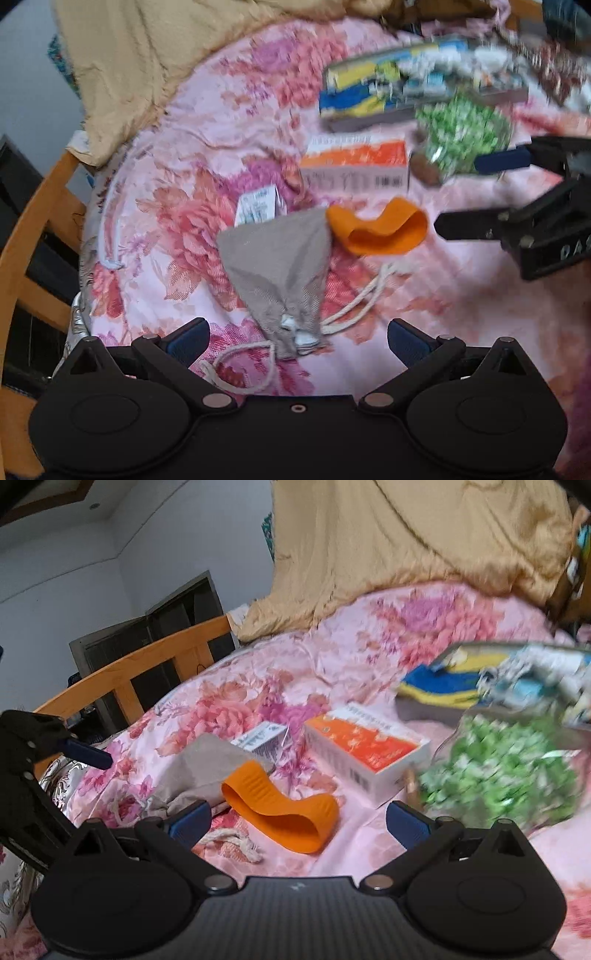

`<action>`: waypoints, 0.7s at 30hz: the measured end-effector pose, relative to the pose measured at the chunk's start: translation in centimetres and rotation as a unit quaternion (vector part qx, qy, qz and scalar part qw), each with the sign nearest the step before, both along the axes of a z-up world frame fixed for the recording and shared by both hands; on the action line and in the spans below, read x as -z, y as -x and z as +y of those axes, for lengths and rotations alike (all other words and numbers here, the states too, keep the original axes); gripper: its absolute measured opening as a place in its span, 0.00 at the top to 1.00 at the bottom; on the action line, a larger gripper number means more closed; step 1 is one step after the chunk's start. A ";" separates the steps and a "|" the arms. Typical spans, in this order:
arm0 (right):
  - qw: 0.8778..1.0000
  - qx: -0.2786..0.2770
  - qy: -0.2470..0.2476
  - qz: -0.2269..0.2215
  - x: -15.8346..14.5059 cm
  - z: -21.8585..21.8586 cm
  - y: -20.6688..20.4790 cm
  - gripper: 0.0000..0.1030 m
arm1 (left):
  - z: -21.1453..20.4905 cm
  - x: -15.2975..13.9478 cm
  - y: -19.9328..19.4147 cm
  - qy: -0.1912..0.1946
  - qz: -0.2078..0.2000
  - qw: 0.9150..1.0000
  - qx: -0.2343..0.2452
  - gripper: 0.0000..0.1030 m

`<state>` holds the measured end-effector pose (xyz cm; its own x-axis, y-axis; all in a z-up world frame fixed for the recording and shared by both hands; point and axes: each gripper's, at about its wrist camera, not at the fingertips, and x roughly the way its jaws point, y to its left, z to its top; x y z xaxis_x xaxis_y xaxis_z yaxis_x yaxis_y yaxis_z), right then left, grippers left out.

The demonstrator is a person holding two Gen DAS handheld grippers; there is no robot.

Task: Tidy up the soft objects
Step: 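Grasp the grey drawstring bag with the left tool while the right tool grasps the orange band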

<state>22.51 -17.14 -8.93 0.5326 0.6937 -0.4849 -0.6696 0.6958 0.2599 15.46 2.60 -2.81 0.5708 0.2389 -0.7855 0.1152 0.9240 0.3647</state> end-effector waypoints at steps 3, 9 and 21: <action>1.000 0.002 -0.005 0.023 1.3 0.6 -0.9 0.00 | 1.0 1.3 -1.5 -0.001 0.009 1.000 -0.001 0.01; 0.997 -0.002 -0.041 0.072 2.4 1.0 -2.6 0.00 | 2.0 3.4 -3.6 0.021 0.017 1.000 -0.012 0.01; 0.993 -0.016 -0.056 0.101 3.4 2.6 -4.1 0.00 | 2.2 4.1 -5.1 0.021 0.011 1.000 -0.004 0.09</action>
